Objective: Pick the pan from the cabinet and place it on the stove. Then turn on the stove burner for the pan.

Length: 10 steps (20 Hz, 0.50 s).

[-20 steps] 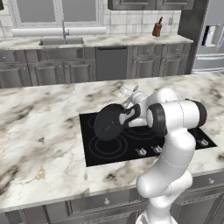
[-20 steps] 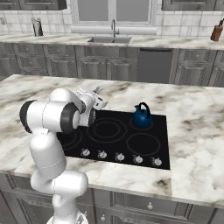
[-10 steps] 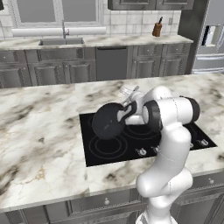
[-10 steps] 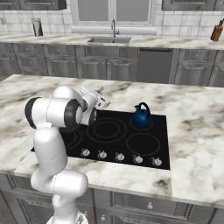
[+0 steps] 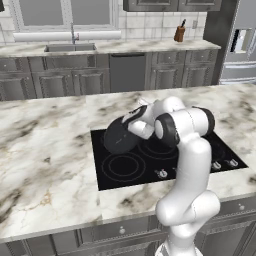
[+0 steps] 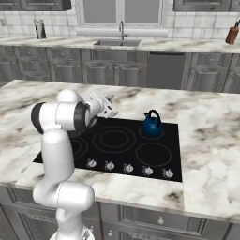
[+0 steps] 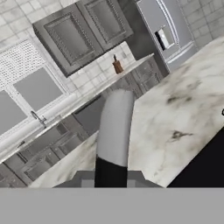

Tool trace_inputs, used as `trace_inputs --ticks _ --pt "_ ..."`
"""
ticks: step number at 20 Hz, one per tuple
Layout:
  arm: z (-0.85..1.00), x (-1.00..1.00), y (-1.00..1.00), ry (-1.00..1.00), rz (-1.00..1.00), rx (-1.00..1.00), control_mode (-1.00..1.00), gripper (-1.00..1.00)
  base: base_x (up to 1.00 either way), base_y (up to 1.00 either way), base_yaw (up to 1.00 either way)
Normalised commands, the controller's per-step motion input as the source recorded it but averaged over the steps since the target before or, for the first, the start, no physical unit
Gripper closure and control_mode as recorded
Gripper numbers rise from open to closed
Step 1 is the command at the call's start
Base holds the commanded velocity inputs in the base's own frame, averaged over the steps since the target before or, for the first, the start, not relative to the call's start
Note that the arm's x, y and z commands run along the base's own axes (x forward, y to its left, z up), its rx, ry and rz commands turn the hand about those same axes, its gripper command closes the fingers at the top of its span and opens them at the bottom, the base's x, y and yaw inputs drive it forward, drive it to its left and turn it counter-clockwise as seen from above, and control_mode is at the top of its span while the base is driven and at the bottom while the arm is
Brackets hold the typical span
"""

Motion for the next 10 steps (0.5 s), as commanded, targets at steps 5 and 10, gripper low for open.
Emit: trace_inputs --ticks 5,10 --pt "-0.61 0.07 0.45 -0.18 -0.19 0.12 -1.00 1.00 0.00 0.00 0.00" --pt "-0.50 0.11 0.33 -0.15 -0.17 0.15 -1.00 1.00 0.00 0.00 0.00"
